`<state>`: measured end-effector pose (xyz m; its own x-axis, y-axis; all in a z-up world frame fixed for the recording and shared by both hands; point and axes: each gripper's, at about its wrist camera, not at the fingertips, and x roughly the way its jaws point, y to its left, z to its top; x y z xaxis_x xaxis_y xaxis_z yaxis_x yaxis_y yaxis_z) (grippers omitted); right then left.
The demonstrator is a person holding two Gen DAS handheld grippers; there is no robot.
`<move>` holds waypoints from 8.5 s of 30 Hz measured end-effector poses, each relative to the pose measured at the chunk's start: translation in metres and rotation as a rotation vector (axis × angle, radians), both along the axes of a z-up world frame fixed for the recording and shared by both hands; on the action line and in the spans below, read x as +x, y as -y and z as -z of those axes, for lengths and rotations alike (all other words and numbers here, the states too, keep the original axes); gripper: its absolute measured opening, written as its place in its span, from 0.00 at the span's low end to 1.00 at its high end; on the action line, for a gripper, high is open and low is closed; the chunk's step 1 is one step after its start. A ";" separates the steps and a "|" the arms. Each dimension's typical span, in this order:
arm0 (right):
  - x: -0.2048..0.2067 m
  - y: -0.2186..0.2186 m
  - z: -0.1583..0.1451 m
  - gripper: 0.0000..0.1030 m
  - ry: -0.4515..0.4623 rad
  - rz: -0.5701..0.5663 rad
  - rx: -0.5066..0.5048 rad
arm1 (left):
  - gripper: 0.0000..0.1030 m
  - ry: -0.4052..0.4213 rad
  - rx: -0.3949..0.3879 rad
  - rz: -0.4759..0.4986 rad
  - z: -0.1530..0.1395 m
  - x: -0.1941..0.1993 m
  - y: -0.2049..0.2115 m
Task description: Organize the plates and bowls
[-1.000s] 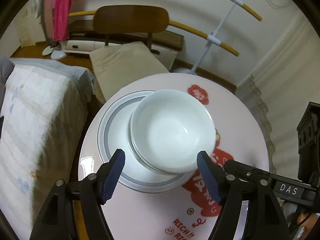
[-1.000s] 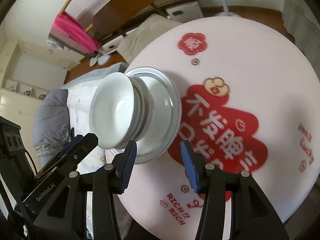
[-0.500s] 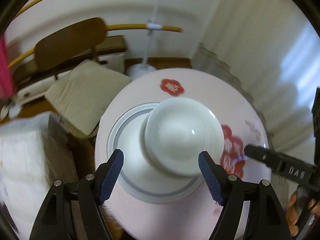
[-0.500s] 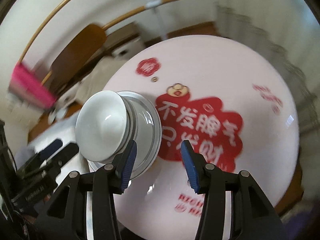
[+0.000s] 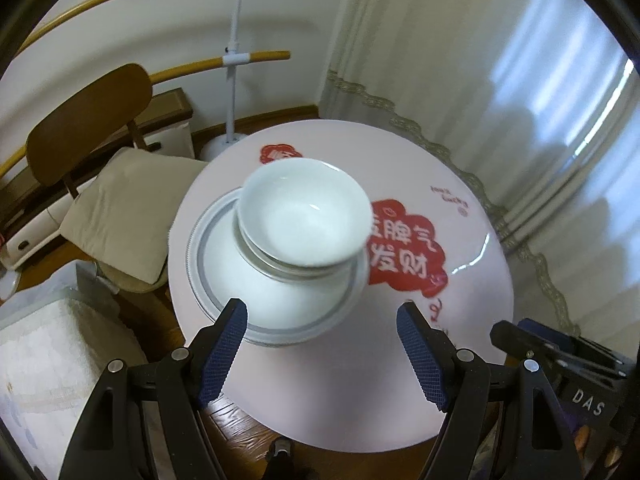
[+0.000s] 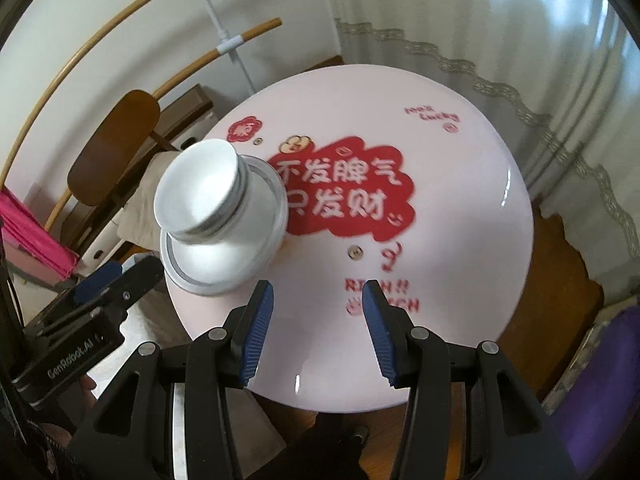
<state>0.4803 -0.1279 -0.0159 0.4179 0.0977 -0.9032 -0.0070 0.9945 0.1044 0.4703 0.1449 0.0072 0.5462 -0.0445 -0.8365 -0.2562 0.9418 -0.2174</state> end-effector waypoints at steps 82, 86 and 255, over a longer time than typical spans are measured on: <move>-0.340 -0.058 0.008 0.95 0.777 0.278 -0.236 | 0.99 0.707 0.222 0.208 0.048 -0.342 0.048; -0.341 -0.059 0.006 0.95 0.785 0.280 -0.236 | 0.99 0.726 0.227 0.208 0.046 -0.344 0.048; -0.401 -0.085 -0.015 0.97 0.862 0.313 -0.241 | 0.99 0.854 0.245 0.220 0.045 -0.408 0.049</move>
